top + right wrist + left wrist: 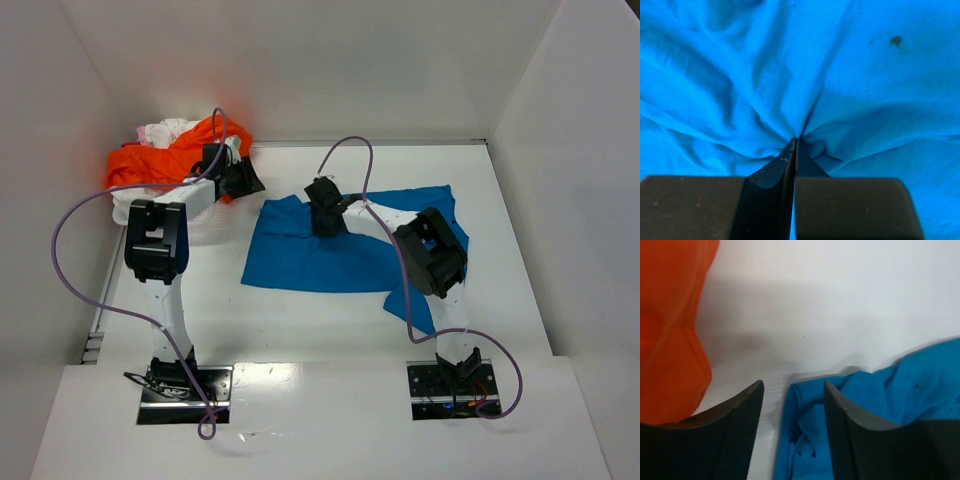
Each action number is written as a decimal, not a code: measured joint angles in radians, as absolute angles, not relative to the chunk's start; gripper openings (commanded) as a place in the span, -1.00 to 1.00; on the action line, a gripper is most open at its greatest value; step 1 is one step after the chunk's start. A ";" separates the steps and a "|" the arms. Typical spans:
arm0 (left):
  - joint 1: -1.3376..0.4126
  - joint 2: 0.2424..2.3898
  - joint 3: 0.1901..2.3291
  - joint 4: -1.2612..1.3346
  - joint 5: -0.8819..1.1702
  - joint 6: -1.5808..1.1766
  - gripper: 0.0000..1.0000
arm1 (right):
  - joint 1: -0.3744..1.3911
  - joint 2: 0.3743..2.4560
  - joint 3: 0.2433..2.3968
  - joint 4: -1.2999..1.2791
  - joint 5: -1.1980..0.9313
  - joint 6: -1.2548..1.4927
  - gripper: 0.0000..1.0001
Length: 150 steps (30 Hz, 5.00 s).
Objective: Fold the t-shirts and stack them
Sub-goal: Fold the flattened tshirt in 1/3 of the way
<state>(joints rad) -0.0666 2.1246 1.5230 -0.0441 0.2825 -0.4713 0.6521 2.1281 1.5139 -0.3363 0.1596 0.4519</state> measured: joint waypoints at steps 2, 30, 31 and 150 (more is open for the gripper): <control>-0.062 2.113 1.522 -0.045 0.274 -0.472 0.32 | 0.652 2.128 1.514 -0.337 0.161 0.451 -1.00; -0.097 2.028 1.332 -0.052 0.364 -0.531 0.15 | 0.652 2.129 1.518 -0.343 0.161 0.448 -1.00; -0.097 2.029 1.329 -0.054 0.364 -0.532 0.20 | 0.652 2.130 1.518 -0.343 0.161 0.447 -1.00; -0.035 2.041 1.343 0.007 0.336 -0.529 -0.97 | -0.157 2.082 1.455 -0.329 0.299 0.335 -0.99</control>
<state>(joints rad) -0.0353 2.0415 1.3430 0.0071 0.3363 -0.5285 -0.1566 2.0823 1.4548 -0.3294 0.2993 0.3347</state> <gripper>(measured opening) 0.025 0.008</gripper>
